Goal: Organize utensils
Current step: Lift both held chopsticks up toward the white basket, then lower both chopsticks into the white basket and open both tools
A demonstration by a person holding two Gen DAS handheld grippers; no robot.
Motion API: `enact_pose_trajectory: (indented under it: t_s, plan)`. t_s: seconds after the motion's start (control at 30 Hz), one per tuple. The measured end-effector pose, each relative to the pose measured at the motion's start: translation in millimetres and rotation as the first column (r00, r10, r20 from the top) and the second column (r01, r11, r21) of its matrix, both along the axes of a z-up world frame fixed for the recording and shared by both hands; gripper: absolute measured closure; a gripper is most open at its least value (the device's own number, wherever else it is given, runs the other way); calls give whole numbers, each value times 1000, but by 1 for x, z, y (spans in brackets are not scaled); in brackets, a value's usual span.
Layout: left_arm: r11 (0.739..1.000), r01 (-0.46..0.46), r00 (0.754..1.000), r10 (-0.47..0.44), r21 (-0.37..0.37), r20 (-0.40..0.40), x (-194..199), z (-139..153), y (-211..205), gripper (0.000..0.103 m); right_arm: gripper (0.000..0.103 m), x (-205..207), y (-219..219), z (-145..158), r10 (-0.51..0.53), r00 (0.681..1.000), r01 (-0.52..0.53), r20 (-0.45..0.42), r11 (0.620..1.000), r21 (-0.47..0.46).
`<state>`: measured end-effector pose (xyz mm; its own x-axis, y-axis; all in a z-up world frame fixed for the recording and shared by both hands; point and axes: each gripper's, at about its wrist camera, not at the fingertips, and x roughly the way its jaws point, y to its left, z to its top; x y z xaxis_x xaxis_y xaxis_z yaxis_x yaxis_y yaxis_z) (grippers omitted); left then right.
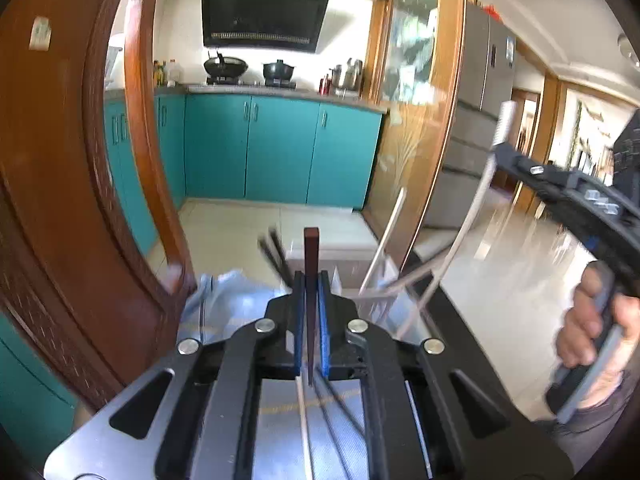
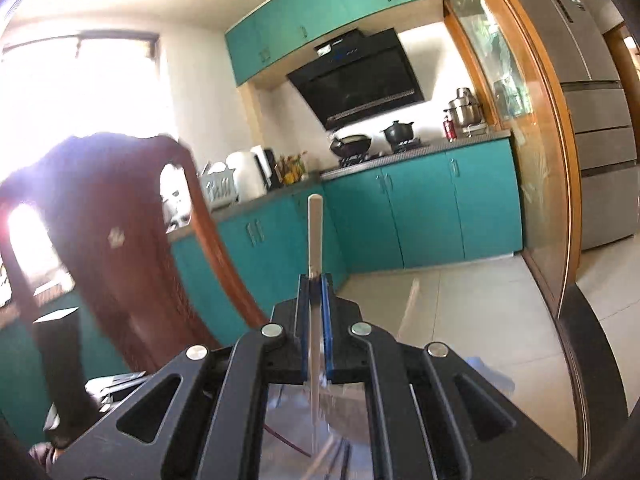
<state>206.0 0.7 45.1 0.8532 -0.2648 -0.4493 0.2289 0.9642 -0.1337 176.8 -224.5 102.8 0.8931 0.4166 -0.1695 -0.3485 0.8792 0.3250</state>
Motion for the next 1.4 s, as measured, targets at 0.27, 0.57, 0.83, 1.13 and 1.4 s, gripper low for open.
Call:
enact_pose_trajectory:
  t_s: [0.27,0.57,0.83,1.13,1.4]
  plan:
    - [994,24,992,-11,-103,129,10,73,12,96,96,58,-3,-8,-98,994,99,-56,995,28]
    - [980,-7,979,47,-201,199,25,86,16,96,96,64,-9,-19,-187,982,188,-22,982,37]
    - [975,-124,959,166,-185,231,52,70,7,96,96,49,-20,-8,-214,976,211,41,976,56]
    - [988,-130,985,139,-87,105,87,27,-17,96,96,52,-6,-23,-190,981,191,23,982,-7]
    - [992,-119,991,121,-32,58,88,7,-30,96,96,47,8,-32,-174,984,176,32,981,-79]
